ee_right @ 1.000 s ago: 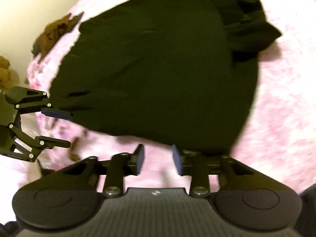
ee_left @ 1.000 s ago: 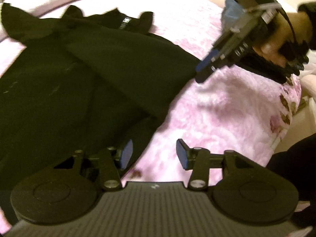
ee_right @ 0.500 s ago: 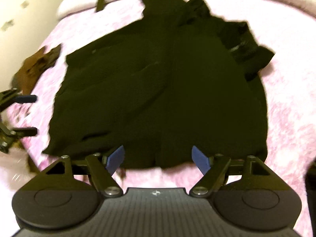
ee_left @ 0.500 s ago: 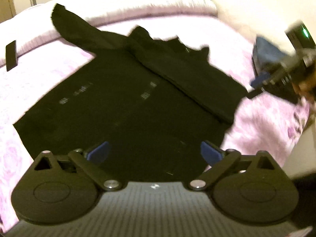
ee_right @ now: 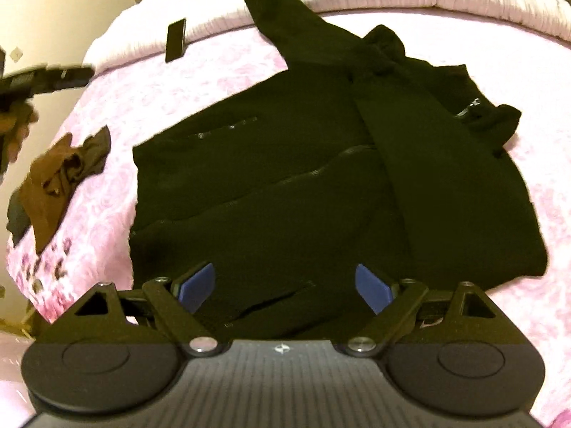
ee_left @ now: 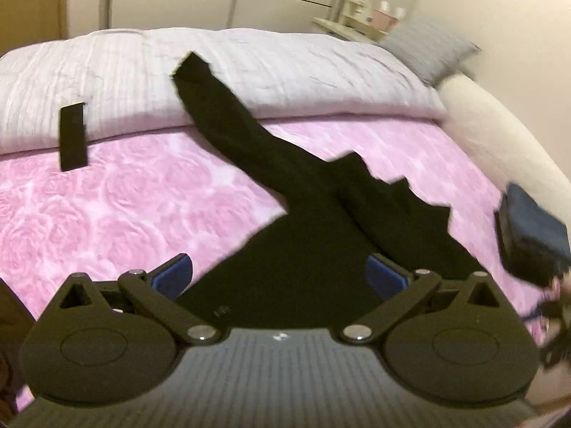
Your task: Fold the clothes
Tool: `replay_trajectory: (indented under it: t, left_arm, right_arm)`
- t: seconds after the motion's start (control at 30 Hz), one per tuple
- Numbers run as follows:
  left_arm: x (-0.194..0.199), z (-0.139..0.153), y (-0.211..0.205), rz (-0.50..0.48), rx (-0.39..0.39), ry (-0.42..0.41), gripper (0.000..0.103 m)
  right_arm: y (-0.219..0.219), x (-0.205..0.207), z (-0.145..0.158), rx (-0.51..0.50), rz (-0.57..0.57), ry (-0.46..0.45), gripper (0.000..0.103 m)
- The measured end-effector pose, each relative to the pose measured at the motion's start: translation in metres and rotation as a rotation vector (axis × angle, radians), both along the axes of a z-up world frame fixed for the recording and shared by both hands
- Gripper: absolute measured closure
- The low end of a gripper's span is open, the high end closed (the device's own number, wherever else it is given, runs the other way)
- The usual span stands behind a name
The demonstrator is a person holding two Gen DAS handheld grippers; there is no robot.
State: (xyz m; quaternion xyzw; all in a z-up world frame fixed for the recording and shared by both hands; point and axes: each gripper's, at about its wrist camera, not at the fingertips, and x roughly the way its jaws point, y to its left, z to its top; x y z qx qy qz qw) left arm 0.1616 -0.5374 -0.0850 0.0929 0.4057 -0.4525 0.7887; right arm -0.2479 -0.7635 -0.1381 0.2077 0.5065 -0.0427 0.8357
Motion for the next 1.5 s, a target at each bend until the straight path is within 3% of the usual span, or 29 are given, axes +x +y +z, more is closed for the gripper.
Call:
replay_trajectory:
  t: [0.2, 0.5, 0.7, 0.93, 1.07, 1.27, 1.3, 1.37, 1.43, 1.47, 1.5]
  left_arm:
    - [0.074, 0.012, -0.03, 0.025, -0.001, -0.007, 0.001]
    - [0.187, -0.009, -0.098, -0.038, -0.052, -0.024, 0.001]
    - [0.274, -0.056, -0.149, -0.05, -0.111, 0.029, 0.002]
    - [0.34, -0.126, -0.188, 0.001, -0.126, 0.107, 0.007]
    - [0.367, -0.166, -0.213, 0.003, -0.098, 0.141, 0.01]
    - [0.392, -0.21, -0.246, 0.062, -0.148, 0.2, 0.015]
    - [0.396, -0.214, -0.25, 0.081, -0.162, 0.213, 0.019]
    - [0.404, -0.223, -0.257, 0.118, -0.19, 0.239, 0.035]
    - [0.4, -0.221, -0.26, 0.137, -0.203, 0.219, 0.088]
    - [0.399, -0.221, -0.261, 0.146, -0.21, 0.21, 0.096]
    - [0.397, -0.22, -0.263, 0.154, -0.216, 0.2, 0.097]
  right_arm:
    - [-0.003, 0.038, -0.017, 0.043, -0.132, -0.031, 0.015]
    - [-0.014, 0.152, 0.015, -0.106, -0.27, -0.172, 0.015]
    - [-0.02, 0.254, 0.019, -0.231, -0.352, -0.256, 0.015]
    - [-0.051, 0.351, -0.022, -0.255, -0.356, -0.373, 0.015]
    - [-0.065, 0.37, -0.053, -0.236, -0.374, -0.373, 0.015]
    - [-0.077, 0.36, -0.087, -0.205, -0.415, -0.346, 0.015]
    - [-0.078, 0.358, -0.09, -0.204, -0.416, -0.341, 0.015]
    - [-0.081, 0.352, -0.095, -0.202, -0.415, -0.33, 0.015]
    - [-0.083, 0.343, -0.097, -0.207, -0.416, -0.319, 0.015]
    - [-0.084, 0.338, -0.098, -0.211, -0.418, -0.313, 0.015]
    - [-0.086, 0.332, -0.099, -0.212, -0.422, -0.304, 0.015]
